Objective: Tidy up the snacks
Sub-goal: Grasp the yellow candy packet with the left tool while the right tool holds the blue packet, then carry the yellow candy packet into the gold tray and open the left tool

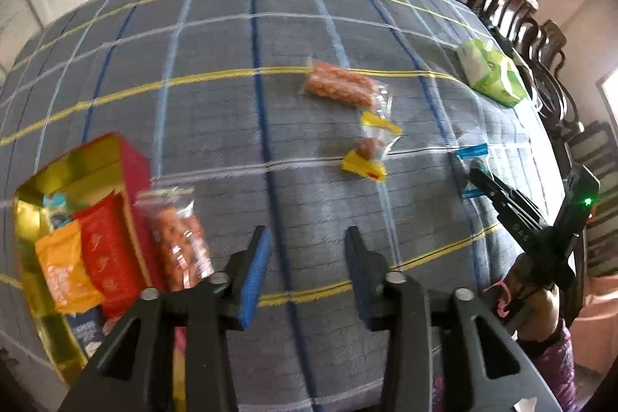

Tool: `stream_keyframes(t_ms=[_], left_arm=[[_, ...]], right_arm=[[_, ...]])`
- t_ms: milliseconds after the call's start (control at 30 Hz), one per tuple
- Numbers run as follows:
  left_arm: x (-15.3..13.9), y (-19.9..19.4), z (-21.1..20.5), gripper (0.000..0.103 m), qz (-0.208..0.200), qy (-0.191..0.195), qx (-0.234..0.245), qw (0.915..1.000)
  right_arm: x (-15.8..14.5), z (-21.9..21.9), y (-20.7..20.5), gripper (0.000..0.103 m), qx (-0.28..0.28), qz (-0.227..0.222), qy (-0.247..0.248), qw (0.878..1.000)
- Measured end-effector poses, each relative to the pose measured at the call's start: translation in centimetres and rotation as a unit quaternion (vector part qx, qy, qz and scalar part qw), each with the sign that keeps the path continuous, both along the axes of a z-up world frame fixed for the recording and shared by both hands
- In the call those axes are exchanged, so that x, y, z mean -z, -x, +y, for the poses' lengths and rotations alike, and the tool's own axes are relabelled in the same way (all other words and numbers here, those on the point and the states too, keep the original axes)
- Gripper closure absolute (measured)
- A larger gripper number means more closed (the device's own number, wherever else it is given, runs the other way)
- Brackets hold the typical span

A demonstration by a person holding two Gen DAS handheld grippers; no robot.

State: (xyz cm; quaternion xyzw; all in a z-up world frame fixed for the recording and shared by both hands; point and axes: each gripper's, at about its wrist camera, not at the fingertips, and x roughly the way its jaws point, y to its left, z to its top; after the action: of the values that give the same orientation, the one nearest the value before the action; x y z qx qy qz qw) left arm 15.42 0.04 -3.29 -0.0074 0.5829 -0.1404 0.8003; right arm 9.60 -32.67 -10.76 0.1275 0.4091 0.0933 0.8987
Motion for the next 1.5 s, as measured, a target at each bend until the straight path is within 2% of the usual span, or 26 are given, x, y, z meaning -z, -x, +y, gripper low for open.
stream_keyframes(t_ms=[33, 67, 100, 200, 300, 400, 467, 533, 567, 600, 633, 667, 767, 800, 867, 1033, 1300, 1433, 1500], left_arm=[[-0.1, 0.0, -0.8, 0.044, -0.008, -0.001, 0.013, 0.9999], [-0.1, -0.1, -1.7, 0.023, -0.014, 0.001, 0.03, 0.9994], [-0.1, -0.4, -2.8, 0.012, -0.024, 0.003, 0.053, 0.9983], [0.2, -1.5, -6.0, 0.012, -0.067, -0.039, 0.093, 0.9927], [1.3, -3.0, -8.6, 0.012, -0.066, -0.061, 0.131, 0.9873], [2.8, -4.5, -9.5, 0.013, -0.067, -0.095, 0.126, 0.9852], [3.9, -5.4, -9.6, 0.013, -0.063, -0.104, 0.124, 0.9848], [4.9, -6.1, -9.5, 0.016, -0.061, -0.113, 0.124, 0.9838], [5.4, -6.3, -9.6, 0.024, -0.061, -0.119, 0.125, 0.9832], [6.2, -6.6, -9.6, 0.043, -0.054, -0.12, 0.128, 0.983], [6.8, -6.7, -9.5, 0.049, -0.042, -0.114, 0.133, 0.9837], [6.7, -6.7, -9.1, 0.079, -0.04, -0.083, 0.133, 0.9868], [6.7, -6.0, -9.1, 0.08, -0.056, -0.125, 0.124, 0.9827], [6.6, -5.5, -8.8, 0.081, -0.054, -0.124, 0.114, 0.9842], [5.7, -4.3, -7.9, 0.081, -0.055, -0.091, 0.097, 0.9896], [2.5, 0.4, -5.3, 0.08, -0.078, -0.053, 0.055, 0.9941], [-1.3, 6.7, -1.2, 0.08, -0.099, -0.03, -0.006, 0.9946], [-2.3, 8.1, 1.0, 0.08, -0.102, -0.021, -0.028, 0.9942], [-2.7, 8.6, 1.8, 0.08, -0.112, -0.03, -0.038, 0.9925]], right_arm=[[0.0, 0.0, 0.0, 0.08, -0.001, 0.0, 0.0, 1.0], [0.0, 0.0, 0.0, 0.08, -0.002, 0.001, -0.001, 1.0], [0.0, -0.1, 0.0, 0.08, -0.002, 0.001, -0.002, 1.0], [0.1, -0.2, 0.0, 0.08, -0.002, 0.001, -0.006, 1.0], [0.1, -0.4, 0.0, 0.08, -0.004, 0.0, -0.01, 1.0], [0.1, -0.5, 0.0, 0.08, -0.006, -0.001, -0.014, 1.0], [0.1, -0.5, 0.1, 0.08, -0.007, -0.002, -0.016, 1.0], [0.1, -0.6, 0.2, 0.08, -0.008, -0.002, -0.018, 1.0], [0.1, -0.7, 0.2, 0.08, -0.009, -0.002, -0.019, 1.0], [0.1, -0.7, 0.3, 0.08, -0.009, -0.002, -0.02, 1.0], [0.1, -0.7, 0.3, 0.08, -0.01, -0.002, -0.02, 1.0], [0.1, -0.7, 0.3, 0.08, -0.01, -0.002, -0.02, 1.0], [0.1, -0.6, 0.2, 0.08, -0.009, 0.001, -0.018, 1.0], [0.1, -0.5, 0.2, 0.08, -0.009, 0.002, -0.017, 1.0], [0.1, -0.4, 0.1, 0.08, -0.008, 0.003, -0.016, 1.0], [0.3, -0.2, -0.3, 0.08, -0.007, 0.006, -0.011, 1.0], [0.3, -0.2, -0.4, 0.08, -0.006, 0.006, -0.007, 1.0], [0.3, -0.1, -0.4, 0.08, -0.005, 0.006, -0.004, 1.0], [0.3, -0.1, -0.4, 0.08, -0.005, 0.006, -0.002, 1.0]])
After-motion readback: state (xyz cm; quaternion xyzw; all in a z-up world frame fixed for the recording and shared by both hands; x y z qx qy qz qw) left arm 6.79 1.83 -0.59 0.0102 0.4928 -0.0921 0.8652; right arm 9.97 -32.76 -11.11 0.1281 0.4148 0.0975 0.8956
